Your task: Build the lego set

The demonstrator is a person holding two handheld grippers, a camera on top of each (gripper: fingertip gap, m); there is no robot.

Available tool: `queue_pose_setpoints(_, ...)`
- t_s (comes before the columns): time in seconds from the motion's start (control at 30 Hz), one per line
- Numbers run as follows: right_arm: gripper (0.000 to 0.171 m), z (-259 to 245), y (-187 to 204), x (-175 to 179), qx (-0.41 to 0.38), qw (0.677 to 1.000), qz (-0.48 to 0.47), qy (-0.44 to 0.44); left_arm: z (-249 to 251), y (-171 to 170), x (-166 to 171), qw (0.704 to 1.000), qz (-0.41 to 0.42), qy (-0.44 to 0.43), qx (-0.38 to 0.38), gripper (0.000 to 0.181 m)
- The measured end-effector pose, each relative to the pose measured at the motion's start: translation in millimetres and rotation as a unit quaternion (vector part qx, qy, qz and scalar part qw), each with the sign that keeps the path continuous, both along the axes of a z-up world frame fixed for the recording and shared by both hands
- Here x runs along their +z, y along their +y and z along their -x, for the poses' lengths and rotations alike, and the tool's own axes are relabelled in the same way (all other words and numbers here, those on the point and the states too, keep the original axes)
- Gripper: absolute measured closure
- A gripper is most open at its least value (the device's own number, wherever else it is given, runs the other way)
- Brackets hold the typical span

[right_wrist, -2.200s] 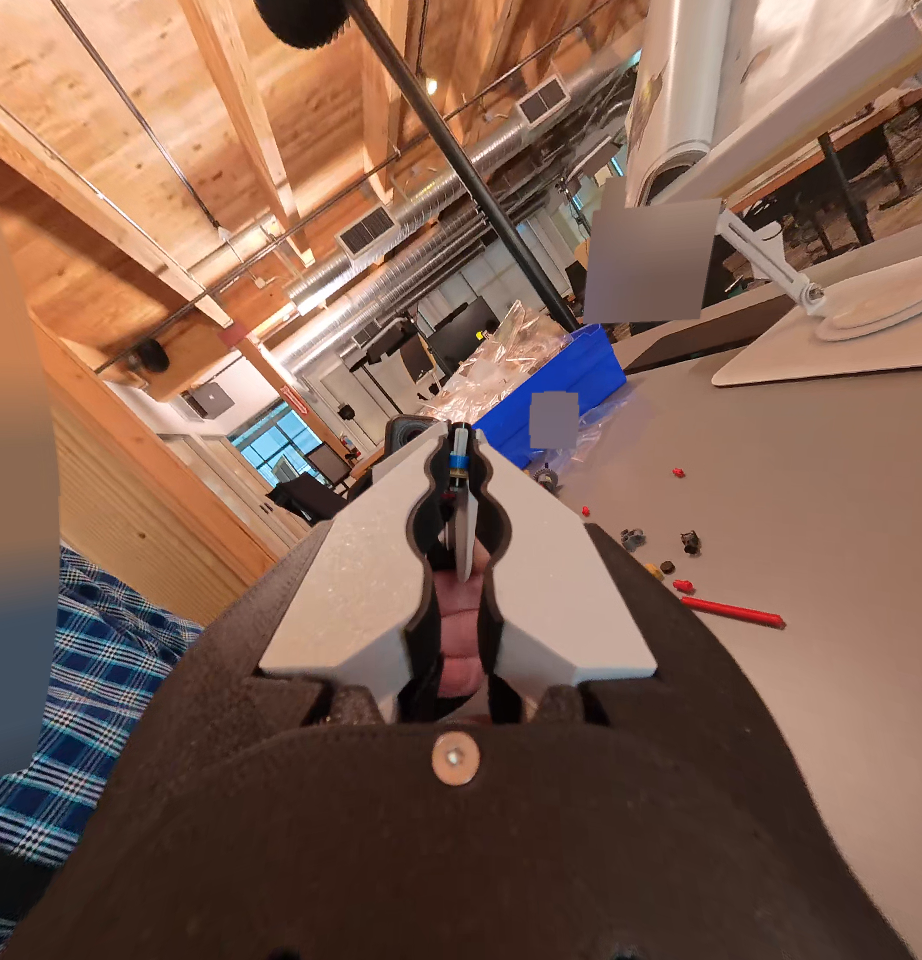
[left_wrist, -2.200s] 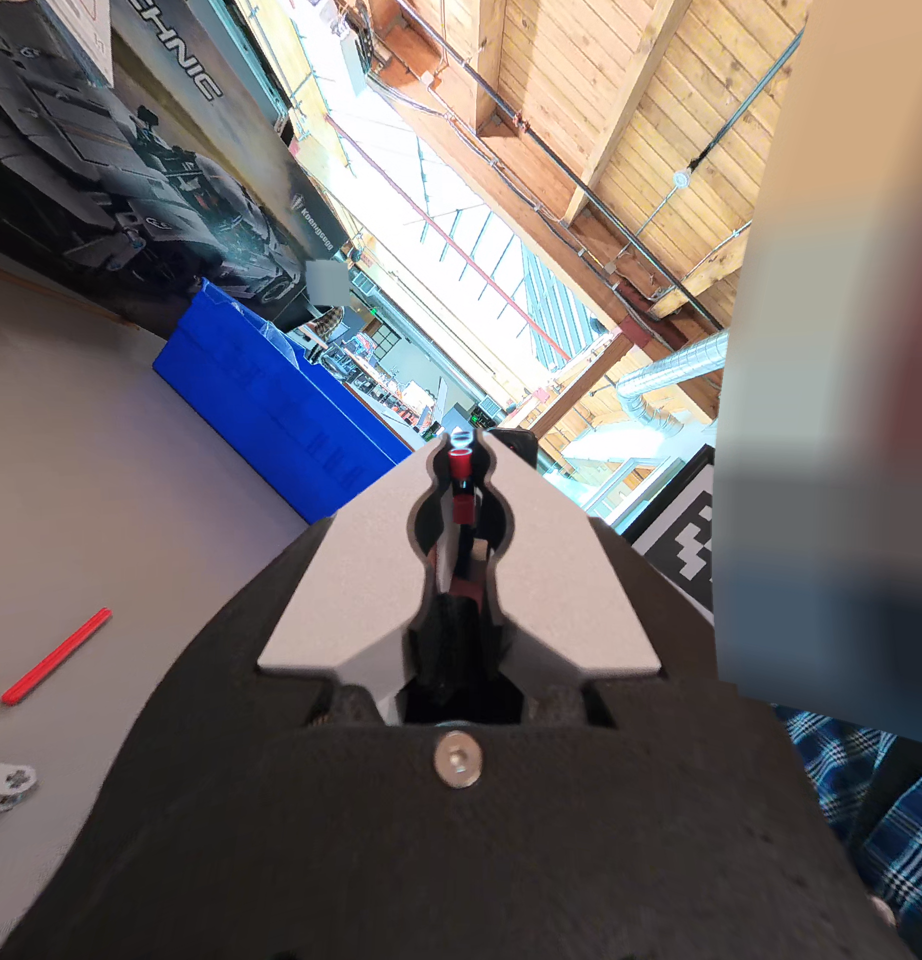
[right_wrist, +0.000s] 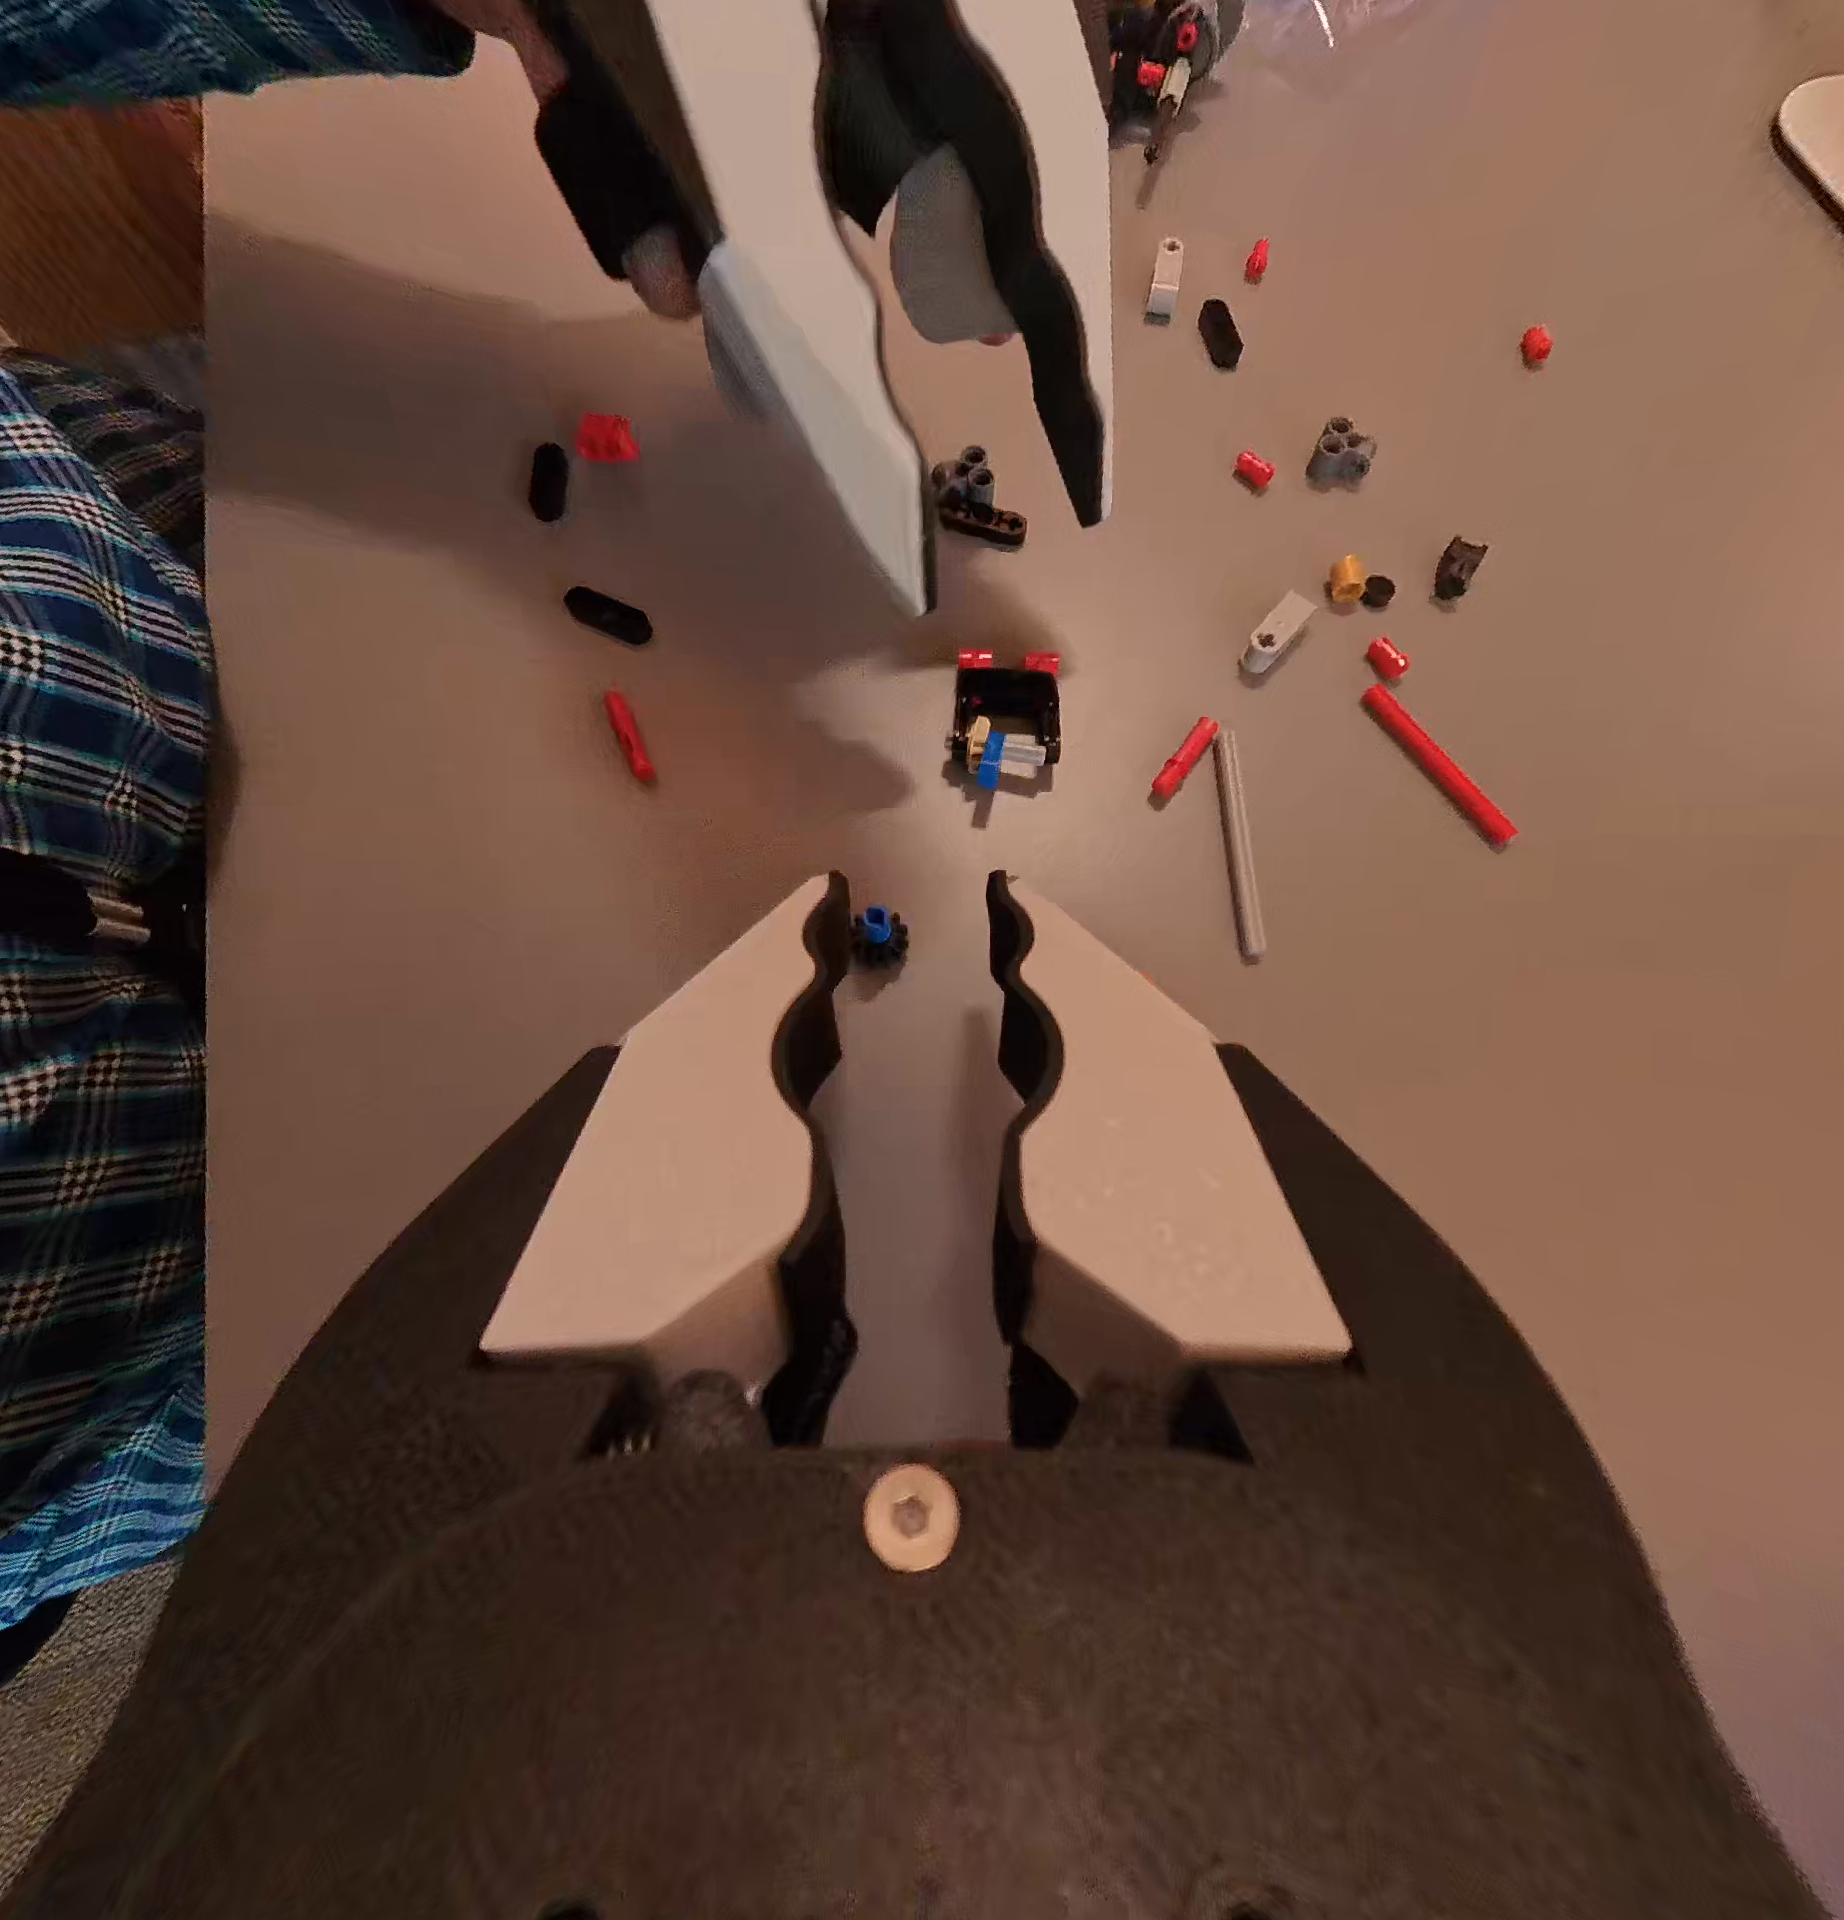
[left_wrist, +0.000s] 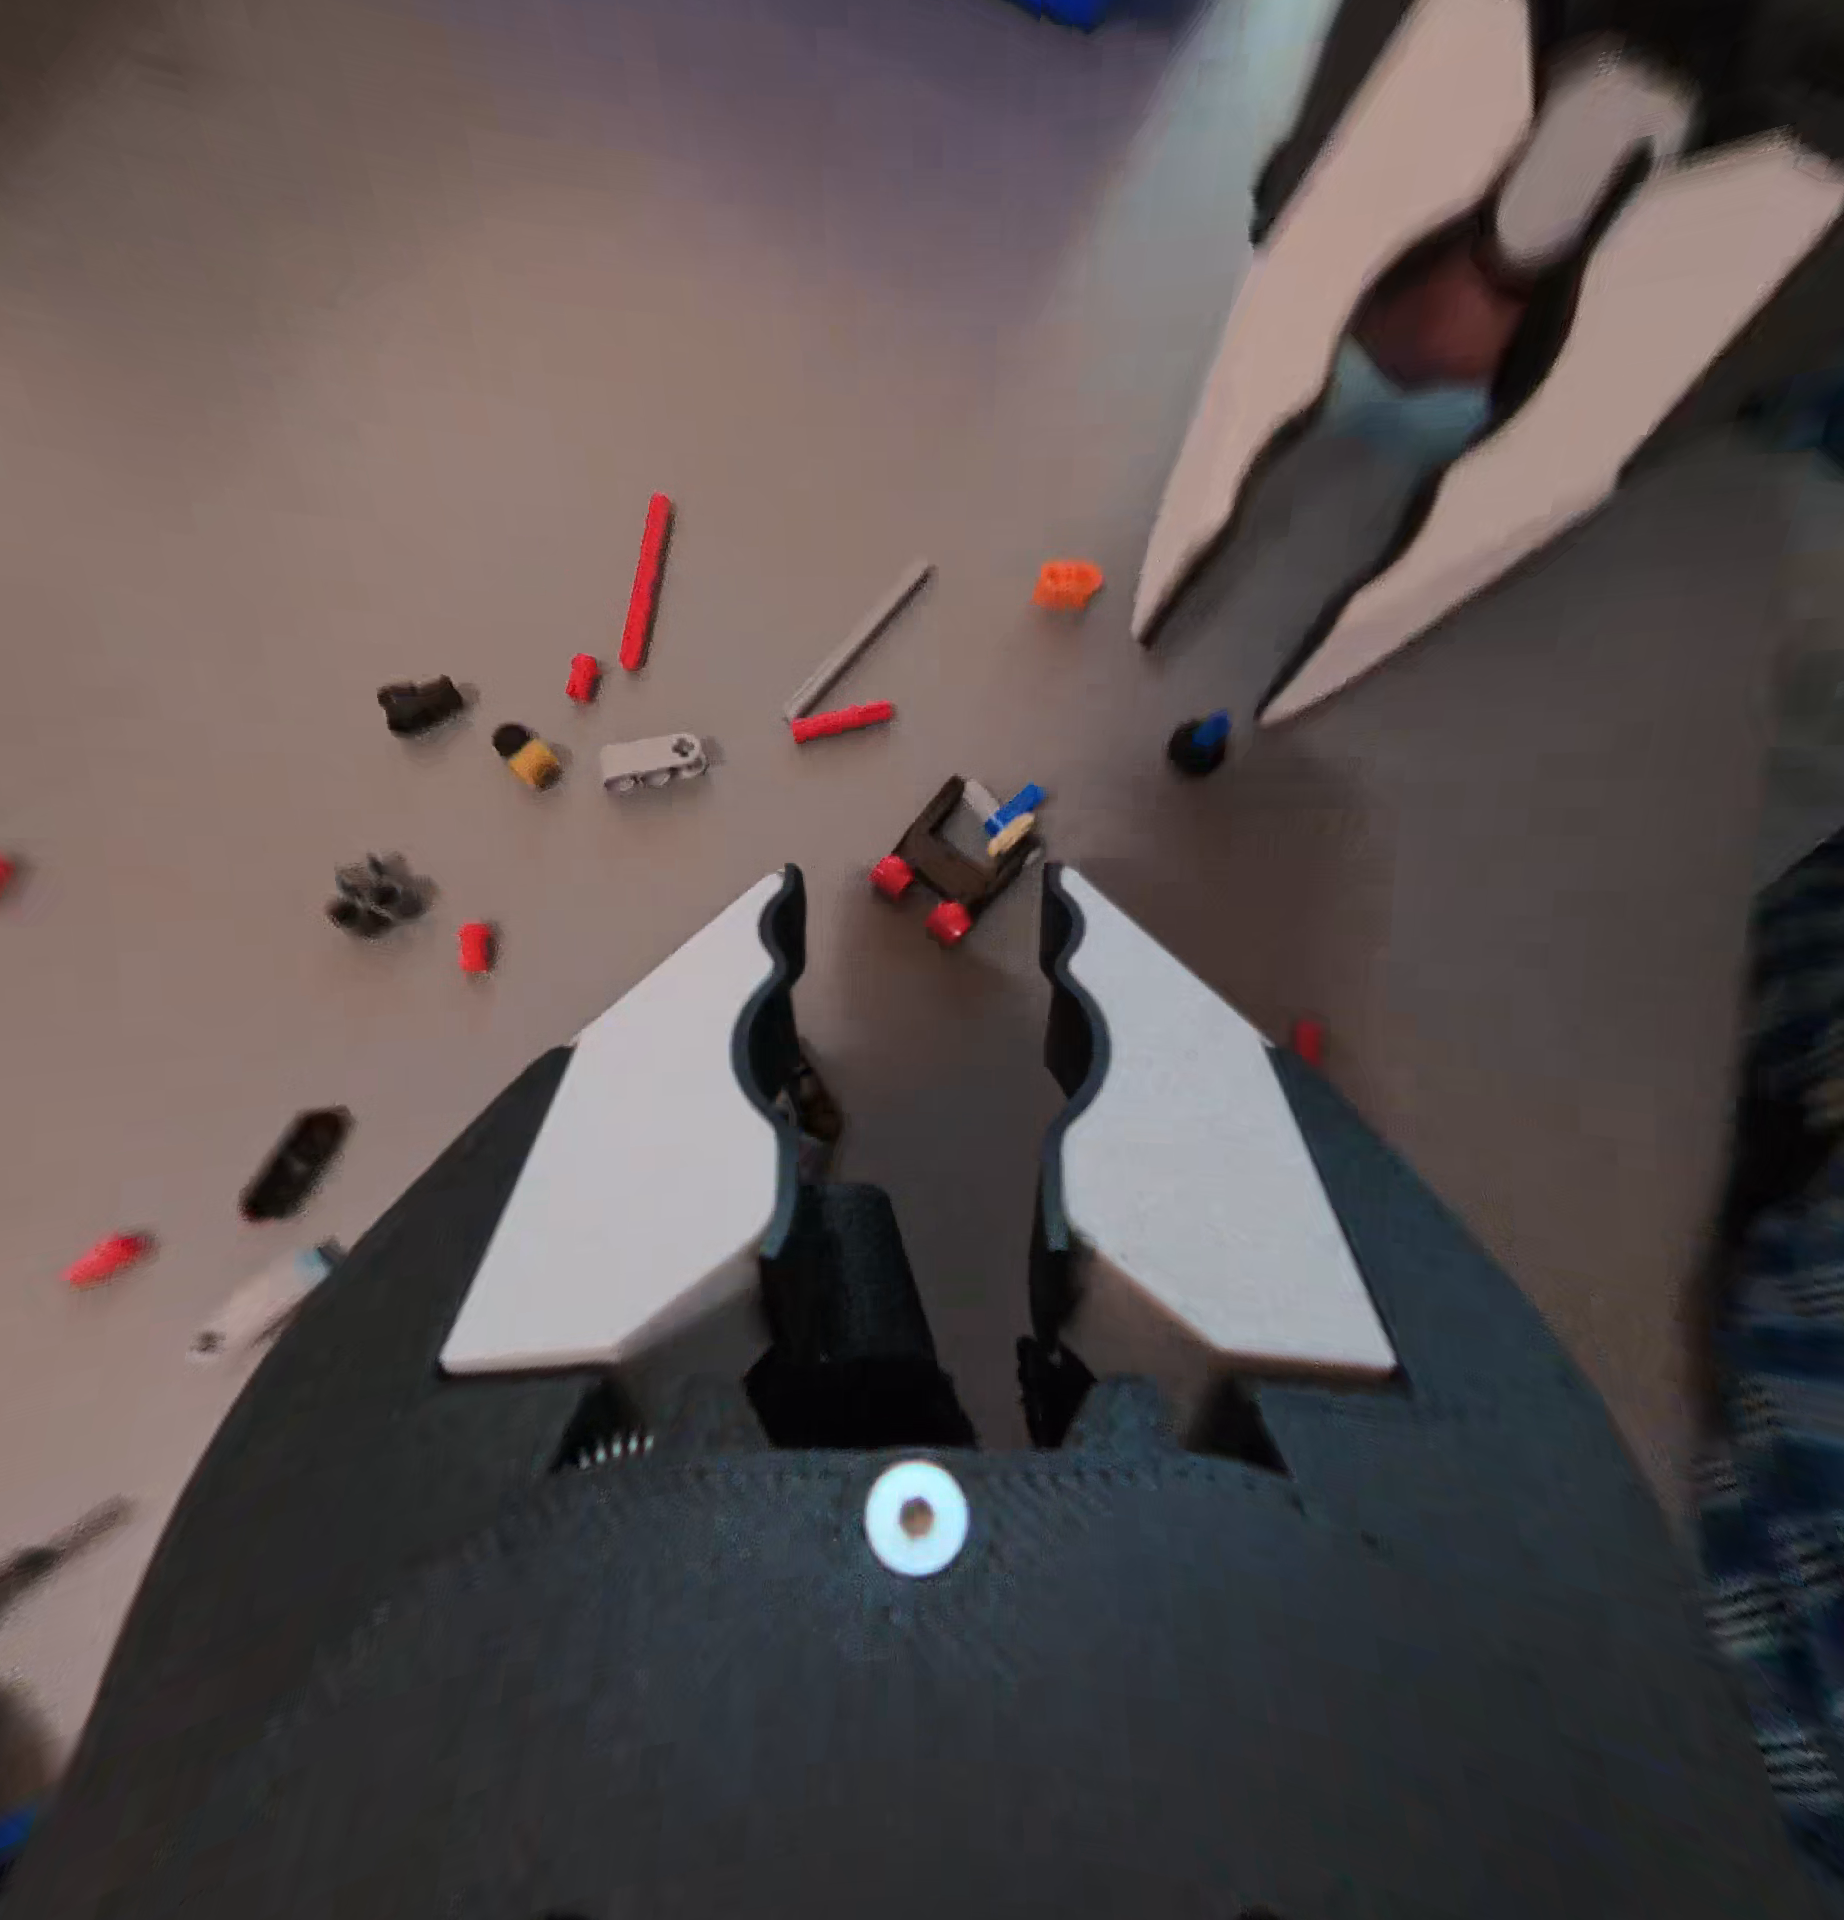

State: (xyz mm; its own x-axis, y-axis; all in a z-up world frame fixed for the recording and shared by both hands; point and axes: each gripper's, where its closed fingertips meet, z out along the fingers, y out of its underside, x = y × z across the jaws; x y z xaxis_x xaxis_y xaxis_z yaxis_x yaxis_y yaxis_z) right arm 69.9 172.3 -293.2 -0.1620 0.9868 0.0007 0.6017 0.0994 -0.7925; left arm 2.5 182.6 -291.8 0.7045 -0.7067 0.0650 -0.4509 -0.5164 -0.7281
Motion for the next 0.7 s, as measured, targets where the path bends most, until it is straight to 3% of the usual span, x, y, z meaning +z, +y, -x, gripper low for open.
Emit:
queue_pose_setpoints(0.03, 0.148, 2, 0, 1, 0.001, 1.0, 0.0, 0.002, 1, 2, -2, 0.999, -0.024, 0.032, -0.016, 0.136)
queue_pose_setpoints(0.3, 0.152, 21, 8, -4, 0.002, 0.999, -0.05, -0.013, -14, 4, -26, 0.989, -0.044, 0.093, -0.108, 0.136)
queue_pose_setpoints(0.43, 0.159, 32, 9, -12, 0.012, 0.995, -0.09, -0.033, -20, 3, -28, 0.989, -0.034, 0.075, -0.123, 0.151)
queue_pose_setpoints(0.7, 0.168, 38, 10, -18, 0.008, 0.995, -0.095, -0.039, -21, 3, -27, 0.987, -0.053, 0.077, -0.134, 0.156)
